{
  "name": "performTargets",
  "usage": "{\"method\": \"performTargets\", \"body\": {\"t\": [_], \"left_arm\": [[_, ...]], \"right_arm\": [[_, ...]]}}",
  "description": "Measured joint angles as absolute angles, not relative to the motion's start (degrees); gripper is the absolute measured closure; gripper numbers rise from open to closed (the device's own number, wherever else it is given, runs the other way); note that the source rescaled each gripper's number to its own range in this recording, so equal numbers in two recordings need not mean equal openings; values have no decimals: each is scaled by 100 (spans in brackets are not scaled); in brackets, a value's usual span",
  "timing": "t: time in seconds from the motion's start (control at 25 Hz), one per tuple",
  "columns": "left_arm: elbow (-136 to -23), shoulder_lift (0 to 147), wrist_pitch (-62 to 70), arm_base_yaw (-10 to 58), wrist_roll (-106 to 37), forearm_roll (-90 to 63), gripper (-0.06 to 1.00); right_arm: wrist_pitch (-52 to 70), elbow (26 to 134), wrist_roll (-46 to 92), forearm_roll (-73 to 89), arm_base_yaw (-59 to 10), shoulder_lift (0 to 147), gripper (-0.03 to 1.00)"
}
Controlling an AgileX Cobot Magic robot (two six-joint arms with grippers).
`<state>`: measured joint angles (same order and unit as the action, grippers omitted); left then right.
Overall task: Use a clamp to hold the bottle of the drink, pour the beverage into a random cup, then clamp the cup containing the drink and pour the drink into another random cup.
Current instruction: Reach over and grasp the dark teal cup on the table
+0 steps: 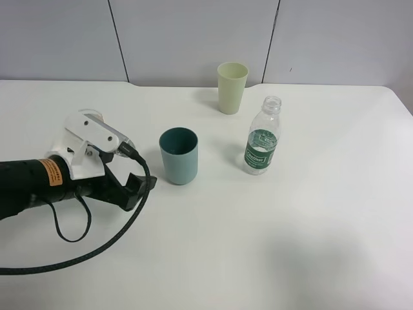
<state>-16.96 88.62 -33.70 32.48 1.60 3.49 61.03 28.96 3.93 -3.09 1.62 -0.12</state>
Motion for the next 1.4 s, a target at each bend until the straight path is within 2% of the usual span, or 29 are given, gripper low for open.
{"method": "performTargets", "body": {"t": [0.6,0.84,1.4], "left_arm": [[-1675,10545,-6431,3248,211,827,-6],[-1749,10909,-6752,3248,211,931,-6],[-2772,11894,-6836,3248,330,1231,-6]], "right_arm": [[6103,2896,393,-309,162,-12,-3],[6103,2896,393,-309,162,-12,-3],[6103,2896,393,-309,162,-12,-3]]}}
